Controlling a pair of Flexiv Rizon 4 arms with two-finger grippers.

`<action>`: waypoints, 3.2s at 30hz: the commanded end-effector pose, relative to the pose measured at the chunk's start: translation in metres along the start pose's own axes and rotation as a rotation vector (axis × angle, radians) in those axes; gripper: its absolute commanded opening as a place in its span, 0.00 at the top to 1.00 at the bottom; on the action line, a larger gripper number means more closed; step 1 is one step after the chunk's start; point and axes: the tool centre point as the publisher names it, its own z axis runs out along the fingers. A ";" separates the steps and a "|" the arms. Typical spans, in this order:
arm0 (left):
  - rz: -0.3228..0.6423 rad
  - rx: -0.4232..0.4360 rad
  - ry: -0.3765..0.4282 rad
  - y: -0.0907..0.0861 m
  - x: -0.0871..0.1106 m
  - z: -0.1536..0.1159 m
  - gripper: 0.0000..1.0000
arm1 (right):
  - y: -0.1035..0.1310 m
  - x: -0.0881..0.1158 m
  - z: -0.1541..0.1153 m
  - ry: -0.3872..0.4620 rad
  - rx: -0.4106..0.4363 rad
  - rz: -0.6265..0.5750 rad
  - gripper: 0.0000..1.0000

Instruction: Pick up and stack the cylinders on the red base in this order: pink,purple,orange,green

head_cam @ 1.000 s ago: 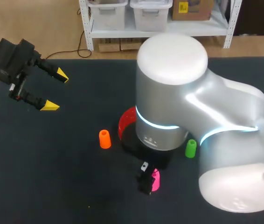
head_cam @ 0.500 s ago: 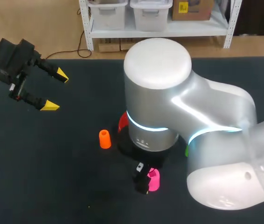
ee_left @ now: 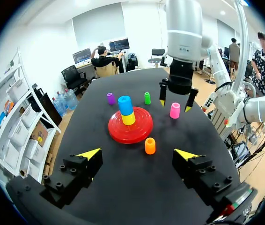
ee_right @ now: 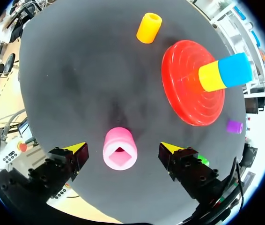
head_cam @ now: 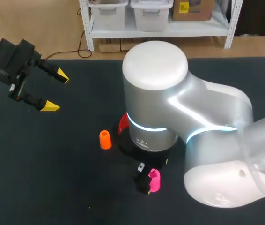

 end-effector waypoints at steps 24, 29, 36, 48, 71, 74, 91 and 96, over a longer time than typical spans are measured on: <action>0.001 0.001 -0.001 0.001 0.001 0.000 0.00 | -0.003 0.002 0.007 0.007 -0.034 0.021 1.00; 0.001 0.001 -0.001 0.001 0.001 0.000 0.00 | -0.004 0.004 0.006 0.003 -0.036 0.027 1.00; 0.001 0.001 -0.001 0.001 0.001 0.000 0.00 | -0.005 0.005 0.006 0.003 -0.037 0.030 1.00; 0.001 0.001 -0.001 0.001 0.001 0.000 0.00 | -0.010 0.008 -0.011 -0.040 -0.032 0.047 1.00; 0.001 0.001 -0.001 0.001 0.001 0.000 0.00 | -0.079 0.003 -0.125 -0.161 0.081 0.038 1.00; 0.001 0.001 -0.001 0.001 0.001 0.000 0.00 | -0.085 -0.006 -0.132 -0.166 0.089 0.030 1.00; 0.001 0.001 -0.001 0.001 0.001 0.000 0.00 | -0.137 -0.053 -0.151 -0.161 0.186 0.011 1.00; 0.001 0.001 -0.001 0.001 0.001 0.000 0.00 | -0.149 -0.055 -0.152 -0.157 0.165 -0.021 1.00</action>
